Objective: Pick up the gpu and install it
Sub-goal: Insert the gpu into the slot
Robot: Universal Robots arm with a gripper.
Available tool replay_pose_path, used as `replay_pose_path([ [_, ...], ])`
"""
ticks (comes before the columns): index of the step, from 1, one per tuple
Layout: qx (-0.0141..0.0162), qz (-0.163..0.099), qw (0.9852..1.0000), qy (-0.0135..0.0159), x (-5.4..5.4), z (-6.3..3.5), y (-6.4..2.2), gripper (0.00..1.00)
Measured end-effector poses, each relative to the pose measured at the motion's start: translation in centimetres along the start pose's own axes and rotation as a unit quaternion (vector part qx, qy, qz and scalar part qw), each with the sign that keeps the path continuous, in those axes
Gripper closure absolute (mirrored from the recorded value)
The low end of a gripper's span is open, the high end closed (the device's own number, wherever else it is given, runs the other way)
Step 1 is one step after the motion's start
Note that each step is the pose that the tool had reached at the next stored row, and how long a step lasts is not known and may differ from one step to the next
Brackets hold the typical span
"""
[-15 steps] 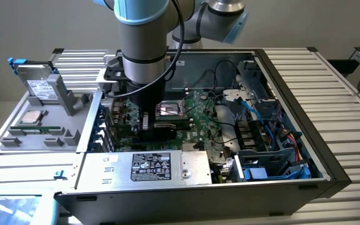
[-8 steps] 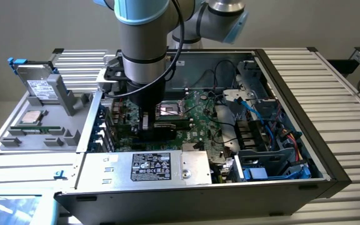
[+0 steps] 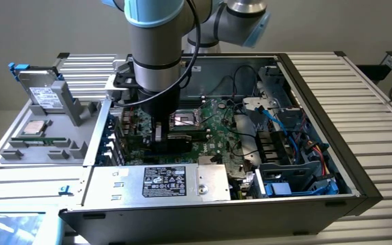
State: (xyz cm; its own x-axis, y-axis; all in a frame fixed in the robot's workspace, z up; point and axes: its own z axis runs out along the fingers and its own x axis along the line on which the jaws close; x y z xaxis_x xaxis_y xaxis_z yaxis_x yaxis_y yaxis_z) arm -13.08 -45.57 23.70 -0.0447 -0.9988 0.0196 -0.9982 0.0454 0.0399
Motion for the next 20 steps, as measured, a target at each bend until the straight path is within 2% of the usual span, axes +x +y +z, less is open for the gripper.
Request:
replay_pose_path([
  [15,-0.0001,0.0,1.0,0.0001,0.0,0.2,0.03,0.7],
  [16,0.0003,0.0,1.0,0.0001,0.0,0.17,0.06,0.7],
  [17,0.0014,0.0,1.0,0.0002,-0.01,0.11,0.05,0.64],
  [18,0.0027,0.0,1.0,0.0003,-0.04,0.06,0.03,0.64],
  [19,0.0045,0.0,1.0,0.0003,-0.09,0.04,0.03,0.58],
  [20,0.0064,0.0,1.0,0.0006,-0.16,-0.04,0.04,0.58],
])
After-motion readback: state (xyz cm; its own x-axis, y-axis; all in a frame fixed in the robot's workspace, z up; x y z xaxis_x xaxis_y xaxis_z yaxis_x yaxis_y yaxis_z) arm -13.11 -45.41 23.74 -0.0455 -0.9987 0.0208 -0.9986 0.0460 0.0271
